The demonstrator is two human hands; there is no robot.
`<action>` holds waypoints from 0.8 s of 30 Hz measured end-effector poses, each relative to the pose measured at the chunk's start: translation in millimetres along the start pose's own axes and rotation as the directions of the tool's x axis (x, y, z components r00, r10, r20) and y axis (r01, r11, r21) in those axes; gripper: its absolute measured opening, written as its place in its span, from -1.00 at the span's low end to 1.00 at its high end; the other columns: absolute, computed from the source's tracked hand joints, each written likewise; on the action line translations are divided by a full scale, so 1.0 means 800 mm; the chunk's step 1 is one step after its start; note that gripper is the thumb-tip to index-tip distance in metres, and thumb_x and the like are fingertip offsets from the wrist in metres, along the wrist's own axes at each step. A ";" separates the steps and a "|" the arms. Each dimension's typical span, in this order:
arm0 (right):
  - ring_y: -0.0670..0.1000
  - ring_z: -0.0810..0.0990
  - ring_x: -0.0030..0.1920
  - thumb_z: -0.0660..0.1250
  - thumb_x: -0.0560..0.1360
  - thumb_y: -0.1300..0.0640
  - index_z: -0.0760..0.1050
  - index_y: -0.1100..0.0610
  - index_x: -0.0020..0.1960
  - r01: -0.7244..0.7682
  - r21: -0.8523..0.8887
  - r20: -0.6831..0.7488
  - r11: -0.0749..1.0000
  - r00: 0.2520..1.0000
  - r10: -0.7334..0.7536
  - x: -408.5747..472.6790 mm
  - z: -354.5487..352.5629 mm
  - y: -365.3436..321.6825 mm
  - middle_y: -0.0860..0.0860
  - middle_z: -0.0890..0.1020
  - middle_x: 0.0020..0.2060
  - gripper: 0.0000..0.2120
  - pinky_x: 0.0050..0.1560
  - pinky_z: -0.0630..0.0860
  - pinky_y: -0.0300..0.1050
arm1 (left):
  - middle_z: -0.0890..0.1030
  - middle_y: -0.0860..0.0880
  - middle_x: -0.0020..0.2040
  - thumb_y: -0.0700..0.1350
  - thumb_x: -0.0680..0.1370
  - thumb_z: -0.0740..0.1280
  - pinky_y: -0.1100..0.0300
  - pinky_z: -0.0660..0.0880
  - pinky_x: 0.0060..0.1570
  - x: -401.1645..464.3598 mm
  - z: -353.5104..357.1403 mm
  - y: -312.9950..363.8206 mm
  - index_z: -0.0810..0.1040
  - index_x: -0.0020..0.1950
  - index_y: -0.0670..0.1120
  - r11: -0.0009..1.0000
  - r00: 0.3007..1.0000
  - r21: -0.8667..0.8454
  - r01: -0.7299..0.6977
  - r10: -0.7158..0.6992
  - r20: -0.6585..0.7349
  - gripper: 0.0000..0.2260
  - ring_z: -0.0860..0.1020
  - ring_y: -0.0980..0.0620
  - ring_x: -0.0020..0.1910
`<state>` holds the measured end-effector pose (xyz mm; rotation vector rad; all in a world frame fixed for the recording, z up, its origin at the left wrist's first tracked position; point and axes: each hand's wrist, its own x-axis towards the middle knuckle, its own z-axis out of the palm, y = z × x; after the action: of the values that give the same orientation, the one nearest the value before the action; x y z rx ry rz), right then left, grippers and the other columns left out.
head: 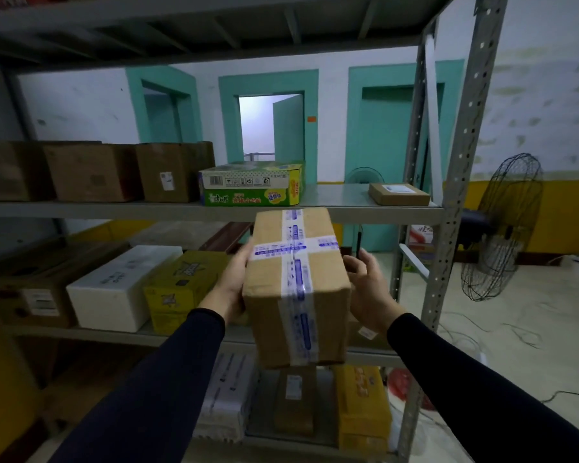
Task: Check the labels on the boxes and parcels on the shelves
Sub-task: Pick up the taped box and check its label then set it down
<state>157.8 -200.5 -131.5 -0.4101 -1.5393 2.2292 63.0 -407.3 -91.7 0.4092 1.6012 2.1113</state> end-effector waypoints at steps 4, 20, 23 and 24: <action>0.07 0.64 0.10 0.15 0.47 -0.50 0.45 0.03 0.42 -0.052 -0.223 0.110 0.973 0.991 0.078 0.007 -0.009 -0.006 0.06 0.65 0.10 -0.24 0.20 0.55 0.11 | 0.71 -0.09 -0.04 -0.03 0.63 0.25 -0.07 0.55 0.16 -0.003 0.004 -0.005 0.62 0.17 -0.10 0.989 0.999 0.148 0.013 -0.018 0.033 -0.76 0.65 -0.11 0.00; 0.09 0.66 0.19 0.26 0.64 0.21 0.44 -0.07 0.39 0.153 -0.296 0.314 0.943 0.948 -0.055 -0.004 -0.025 -0.011 0.04 0.66 0.21 -0.63 0.19 0.58 0.11 | 0.63 -0.15 0.17 0.39 0.53 0.13 -0.14 0.45 0.25 0.005 -0.003 -0.001 0.62 0.20 -0.01 0.994 0.997 0.098 0.057 -0.050 -0.066 -0.44 0.56 -0.19 0.18; 0.06 0.62 0.21 0.22 0.60 0.29 0.47 0.06 0.32 0.127 -0.195 0.270 0.973 0.960 -0.071 -0.004 -0.020 -0.018 0.10 0.62 0.26 -0.67 0.24 0.55 0.04 | 0.70 -0.13 0.06 0.49 0.50 0.00 -0.04 0.55 -0.05 0.006 -0.008 0.009 0.68 0.11 0.06 0.997 0.997 0.011 0.077 -0.077 -0.001 -0.33 0.64 -0.16 -0.01; 0.06 0.62 0.17 0.24 0.59 0.21 0.49 0.09 0.31 0.099 -0.152 0.242 0.983 0.968 -0.060 -0.003 -0.016 -0.020 0.12 0.62 0.22 -0.70 0.19 0.55 0.01 | 0.71 -0.13 0.06 0.45 0.53 0.02 -0.03 0.56 -0.07 0.004 -0.008 0.009 0.66 0.17 0.07 0.998 0.998 0.024 0.053 -0.053 0.016 -0.38 0.66 -0.15 -0.02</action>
<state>168.1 -185.8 -121.0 -0.1273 -1.8341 2.1607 55.8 -412.5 -86.3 0.3873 1.6114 2.0458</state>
